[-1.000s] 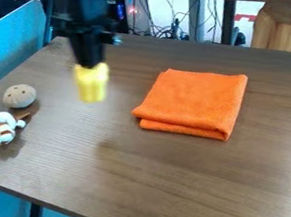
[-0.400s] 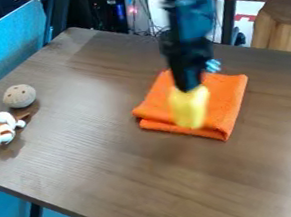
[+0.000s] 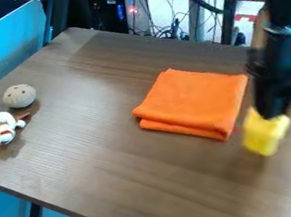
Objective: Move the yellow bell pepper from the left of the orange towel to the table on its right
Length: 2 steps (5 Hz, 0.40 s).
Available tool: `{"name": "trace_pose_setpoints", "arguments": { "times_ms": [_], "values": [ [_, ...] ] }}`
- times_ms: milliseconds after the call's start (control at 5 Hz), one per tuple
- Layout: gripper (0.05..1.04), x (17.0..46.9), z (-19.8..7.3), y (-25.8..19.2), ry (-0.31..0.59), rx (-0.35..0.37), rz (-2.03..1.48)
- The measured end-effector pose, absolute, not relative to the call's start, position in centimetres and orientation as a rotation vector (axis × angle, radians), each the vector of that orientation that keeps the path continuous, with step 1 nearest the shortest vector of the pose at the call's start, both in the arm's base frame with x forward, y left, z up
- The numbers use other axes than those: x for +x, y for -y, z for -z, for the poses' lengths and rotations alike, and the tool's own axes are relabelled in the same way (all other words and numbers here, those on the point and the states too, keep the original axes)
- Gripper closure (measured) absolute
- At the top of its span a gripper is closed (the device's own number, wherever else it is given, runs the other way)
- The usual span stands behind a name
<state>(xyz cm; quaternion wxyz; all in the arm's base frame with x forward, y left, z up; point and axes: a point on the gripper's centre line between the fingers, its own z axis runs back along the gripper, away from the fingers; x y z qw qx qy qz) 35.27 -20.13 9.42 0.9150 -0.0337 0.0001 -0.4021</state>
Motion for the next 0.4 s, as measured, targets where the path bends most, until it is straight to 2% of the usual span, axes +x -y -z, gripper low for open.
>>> {"name": "trace_pose_setpoints", "arguments": {
  "times_ms": [200,400],
  "values": [
    [0.855,35.41,-8.52,23.62,-0.015,-0.051,0.849],
    [0.855,35.55,-8.36,23.92,-0.027,-0.053,0.839]
  ]
}}
